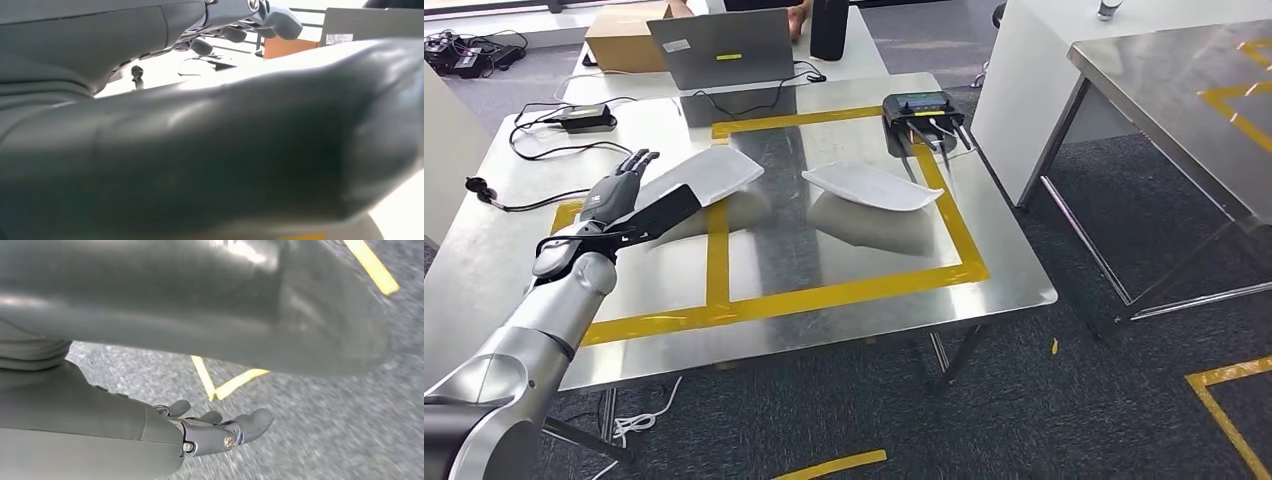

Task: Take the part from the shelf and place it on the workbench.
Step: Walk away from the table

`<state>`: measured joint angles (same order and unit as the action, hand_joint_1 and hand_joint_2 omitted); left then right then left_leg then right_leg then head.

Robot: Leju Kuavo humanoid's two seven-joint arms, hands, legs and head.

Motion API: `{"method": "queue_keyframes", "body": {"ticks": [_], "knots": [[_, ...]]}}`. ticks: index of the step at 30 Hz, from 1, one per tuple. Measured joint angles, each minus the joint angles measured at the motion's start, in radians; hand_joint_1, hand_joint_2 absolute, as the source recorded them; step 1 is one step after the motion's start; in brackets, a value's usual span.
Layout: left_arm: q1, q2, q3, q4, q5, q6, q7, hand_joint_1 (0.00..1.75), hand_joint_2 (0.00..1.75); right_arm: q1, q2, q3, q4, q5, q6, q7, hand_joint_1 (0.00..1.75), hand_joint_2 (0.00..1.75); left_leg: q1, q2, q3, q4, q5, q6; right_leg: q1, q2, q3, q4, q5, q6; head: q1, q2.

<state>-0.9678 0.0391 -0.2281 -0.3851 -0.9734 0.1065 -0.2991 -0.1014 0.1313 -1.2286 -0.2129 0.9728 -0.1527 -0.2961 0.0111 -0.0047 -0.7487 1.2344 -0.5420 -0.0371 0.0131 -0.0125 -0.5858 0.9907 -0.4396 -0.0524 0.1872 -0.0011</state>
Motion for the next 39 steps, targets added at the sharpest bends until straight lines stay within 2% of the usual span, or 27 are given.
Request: {"method": "queue_keyframes", "body": {"ticks": [1, 2, 4, 5, 7, 8, 10, 11, 13, 15, 16, 17, 18, 19, 20, 22, 23, 25, 26, 27, 30, 31, 33, 34, 35, 37, 39], "knots": [[-0.001, -0.001, 0.0, 0.001, -0.002, 0.0, 0.003, 0.0, 0.0, 0.0, 0.001, 0.0, 0.0, -0.001, 0.0, 0.0, 0.0, 0.0, 0.002, 0.0, 0.002, 0.048, -0.008, -0.006, -0.003, 0.0, -0.017, 0.003, 0.012, 0.004, -0.002, 0.0], [-0.001, -0.001, 0.0, 0.003, -0.004, 0.0, 0.005, 0.0, 0.0, 0.0, 0.003, 0.0, 0.0, -0.002, 0.0, 0.001, 0.0, 0.0, 0.005, 0.0, 0.015, 0.069, 0.006, -0.011, -0.008, -0.001, -0.034, 0.007, 0.022, 0.008, -0.005, 0.0], [-0.003, -0.004, 0.0, 0.004, -0.007, 0.0, 0.008, 0.0, 0.0, 0.0, 0.005, 0.0, 0.0, -0.004, 0.0, 0.004, 0.0, 0.0, 0.012, 0.0, 0.09, 0.008, 0.051, -0.023, -0.017, -0.002, -0.067, 0.021, 0.04, 0.021, -0.011, 0.0], [-0.007, -0.007, 0.0, 0.004, -0.009, 0.0, 0.008, 0.0, 0.0, -0.001, 0.006, 0.0, 0.0, -0.004, -0.001, 0.005, 0.0, 0.0, 0.013, 0.0, 0.144, -0.058, 0.049, -0.027, -0.019, -0.002, -0.082, 0.03, 0.046, 0.028, -0.016, 0.0], [-0.016, -0.013, 0.0, 0.003, -0.01, 0.0, 0.009, 0.0, 0.0, -0.001, 0.006, 0.0, 0.0, -0.005, -0.002, 0.007, 0.0, 0.0, 0.011, -0.001, 0.213, -0.16, 0.018, -0.016, -0.019, -0.001, -0.101, 0.044, 0.06, 0.043, -0.023, 0.0], [-0.02, -0.015, 0.0, 0.004, -0.011, 0.0, 0.009, 0.0, 0.0, -0.001, 0.006, 0.0, 0.0, -0.006, -0.002, 0.008, 0.0, 0.0, 0.007, -0.002, 0.222, -0.18, 0.007, -0.005, -0.019, -0.001, -0.106, 0.045, 0.07, 0.049, -0.025, 0.0], [-0.022, -0.02, 0.0, 0.006, -0.012, 0.0, 0.009, 0.0, 0.0, 0.001, 0.007, 0.0, 0.0, -0.007, -0.002, 0.01, 0.0, 0.0, 0.006, 0.002, 0.206, -0.184, 0.019, 0.022, -0.022, 0.001, -0.112, 0.042, 0.083, 0.062, -0.028, 0.0], [-0.023, -0.022, 0.0, 0.007, -0.012, 0.0, 0.009, 0.0, 0.0, 0.003, 0.007, 0.0, 0.0, -0.008, -0.003, 0.01, 0.0, 0.0, 0.007, 0.004, 0.197, -0.184, 0.03, 0.033, -0.024, 0.002, -0.12, 0.05, 0.069, 0.068, -0.028, 0.0], [-0.024, -0.026, 0.0, 0.008, -0.013, 0.002, 0.01, 0.0, 0.0, 0.007, 0.008, 0.0, 0.0, -0.009, -0.003, 0.01, 0.0, 0.0, 0.009, 0.007, 0.17, -0.186, 0.057, 0.049, -0.027, 0.005, -0.146, 0.121, -0.018, 0.078, -0.029, 0.0], [-0.023, -0.029, 0.0, 0.009, -0.013, 0.004, 0.009, 0.0, 0.0, 0.007, 0.008, 0.0, 0.0, -0.01, -0.004, 0.01, 0.0, 0.0, 0.008, 0.006, 0.134, -0.185, 0.086, 0.053, -0.027, 0.005, -0.172, 0.249, -0.113, 0.084, -0.028, 0.0], [-0.022, -0.029, 0.0, 0.011, -0.013, 0.005, 0.009, 0.0, 0.0, 0.007, 0.009, 0.0, 0.0, -0.01, -0.004, 0.01, 0.0, 0.0, 0.007, 0.006, 0.116, -0.184, 0.099, 0.053, -0.027, 0.005, -0.174, 0.299, -0.129, 0.084, -0.028, 0.0], [-0.02, -0.029, 0.0, 0.012, -0.013, 0.005, 0.009, 0.0, 0.0, 0.007, 0.009, 0.0, 0.0, -0.01, -0.004, 0.01, 0.0, 0.0, 0.006, 0.005, 0.099, -0.183, 0.113, 0.052, -0.027, 0.006, -0.162, 0.323, -0.121, 0.082, -0.028, 0.0], [-0.019, -0.029, 0.0, 0.014, -0.013, 0.006, 0.009, 0.0, 0.0, 0.007, 0.009, 0.0, 0.0, -0.01, -0.004, 0.009, 0.0, 0.0, 0.005, 0.005, 0.083, -0.183, 0.126, 0.05, -0.026, 0.007, -0.134, 0.314, -0.097, 0.079, -0.028, 0.0], [-0.018, -0.029, 0.0, 0.014, -0.013, 0.006, 0.009, 0.0, 0.0, 0.007, 0.009, 0.0, 0.0, -0.01, -0.003, 0.009, 0.0, 0.0, 0.005, 0.005, 0.069, -0.182, 0.138, 0.048, -0.024, 0.008, -0.088, 0.27, -0.073, 0.072, -0.028, 0.0], [-0.017, -0.029, 0.0, 0.013, -0.013, 0.008, 0.009, 0.0, 0.0, 0.006, 0.008, 0.0, 0.0, -0.01, -0.003, 0.008, 0.0, 0.0, 0.004, 0.005, 0.057, -0.182, 0.149, 0.044, -0.02, 0.009, -0.032, 0.199, -0.071, 0.063, -0.028, 0.0], [-0.017, -0.029, 0.0, 0.011, -0.013, 0.01, 0.009, 0.0, 0.0, 0.005, 0.008, 0.0, 0.0, -0.01, -0.003, 0.007, 0.0, 0.0, 0.006, 0.007, 0.047, -0.187, 0.171, 0.035, -0.011, 0.011, 0.053, 0.074, -0.091, 0.051, -0.029, 0.0], [-0.017, -0.029, 0.0, 0.01, -0.013, 0.011, 0.009, 0.0, 0.0, 0.004, 0.008, 0.0, 0.0, -0.01, -0.002, 0.007, 0.0, 0.0, 0.008, 0.008, 0.047, -0.193, 0.183, 0.028, -0.007, 0.012, 0.068, 0.041, -0.102, 0.046, -0.028, 0.0], [-0.017, -0.027, 0.0, 0.01, -0.013, 0.011, 0.008, 0.0, 0.0, 0.004, 0.009, 0.0, 0.0, -0.01, -0.002, 0.006, 0.0, 0.0, 0.01, 0.008, 0.048, -0.209, 0.204, 0.014, -0.006, 0.012, 0.059, 0.024, -0.081, 0.037, -0.025, 0.0], [-0.017, -0.026, 0.0, 0.011, -0.013, 0.011, 0.008, 0.0, 0.0, 0.003, 0.009, 0.0, 0.0, -0.01, -0.002, 0.006, 0.0, 0.0, 0.009, 0.007, 0.043, -0.21, 0.196, 0.009, -0.008, 0.011, 0.054, 0.016, -0.066, 0.03, -0.026, 0.0], [-0.016, -0.024, 0.0, 0.012, -0.013, 0.012, 0.008, 0.0, 0.0, 0.003, 0.009, 0.0, 0.0, -0.01, -0.002, 0.006, 0.0, 0.0, 0.008, 0.006, 0.035, -0.194, 0.166, 0.006, -0.012, 0.008, 0.045, 0.009, -0.049, 0.023, -0.028, 0.0], [-0.015, -0.02, 0.0, 0.015, -0.014, 0.017, 0.007, 0.0, 0.0, 0.003, 0.01, -0.001, 0.0, -0.01, -0.002, 0.006, 0.0, 0.0, 0.008, 0.005, 0.005, -0.036, 0.014, -0.002, -0.014, 0.004, 0.003, 0.004, -0.003, 0.012, -0.036, 0.0], [-0.012, -0.019, 0.0, 0.016, -0.014, 0.018, 0.006, 0.0, 0.0, 0.003, 0.01, -0.001, 0.0, -0.01, -0.002, 0.006, 0.0, 0.0, 0.008, 0.005, 0.001, 0.025, -0.006, -0.005, -0.013, 0.004, -0.015, 0.006, 0.011, 0.013, -0.037, 0.0], [-0.008, -0.019, 0.0, 0.019, -0.014, 0.019, 0.005, 0.0, 0.0, 0.004, 0.013, -0.001, 0.0, -0.011, -0.004, 0.006, 0.0, 0.0, 0.008, 0.005, 0.027, 0.073, 0.021, -0.008, -0.014, 0.003, -0.053, 0.012, 0.037, 0.016, -0.038, 0.0], [-0.006, -0.02, 0.0, 0.02, -0.015, 0.02, 0.004, 0.0, 0.0, 0.004, 0.015, -0.001, 0.0, -0.012, -0.007, 0.006, 0.0, 0.0, 0.008, 0.005, 0.066, 0.044, 0.047, -0.008, -0.014, 0.003, -0.072, 0.016, 0.049, 0.019, -0.038, 0.0], [-0.006, -0.022, 0.0, 0.019, -0.015, 0.02, 0.004, 0.0, 0.0, 0.004, 0.016, -0.001, 0.0, -0.012, -0.009, 0.007, 0.0, 0.0, 0.008, 0.005, 0.119, -0.016, 0.051, -0.007, -0.014, 0.003, -0.089, 0.022, 0.06, 0.023, -0.038, 0.0], [-0.007, -0.029, 0.0, 0.014, -0.016, 0.022, 0.003, 0.0, 0.0, 0.004, 0.017, -0.001, 0.0, -0.016, -0.015, 0.01, 0.0, 0.0, 0.004, 0.003, 0.212, -0.148, 0.02, 0.002, -0.012, 0.002, -0.111, 0.031, 0.079, 0.034, -0.037, 0.0], [-0.008, -0.041, 0.0, 0.011, -0.024, 0.02, 0.008, 0.0, 0.0, 0.004, 0.018, -0.003, 0.0, -0.024, -0.023, 0.017, 0.0, 0.0, -0.003, 0.001, 0.235, -0.199, 0.002, 0.019, -0.012, 0.002, -0.117, 0.028, 0.101, 0.046, -0.04, 0.0]]}}
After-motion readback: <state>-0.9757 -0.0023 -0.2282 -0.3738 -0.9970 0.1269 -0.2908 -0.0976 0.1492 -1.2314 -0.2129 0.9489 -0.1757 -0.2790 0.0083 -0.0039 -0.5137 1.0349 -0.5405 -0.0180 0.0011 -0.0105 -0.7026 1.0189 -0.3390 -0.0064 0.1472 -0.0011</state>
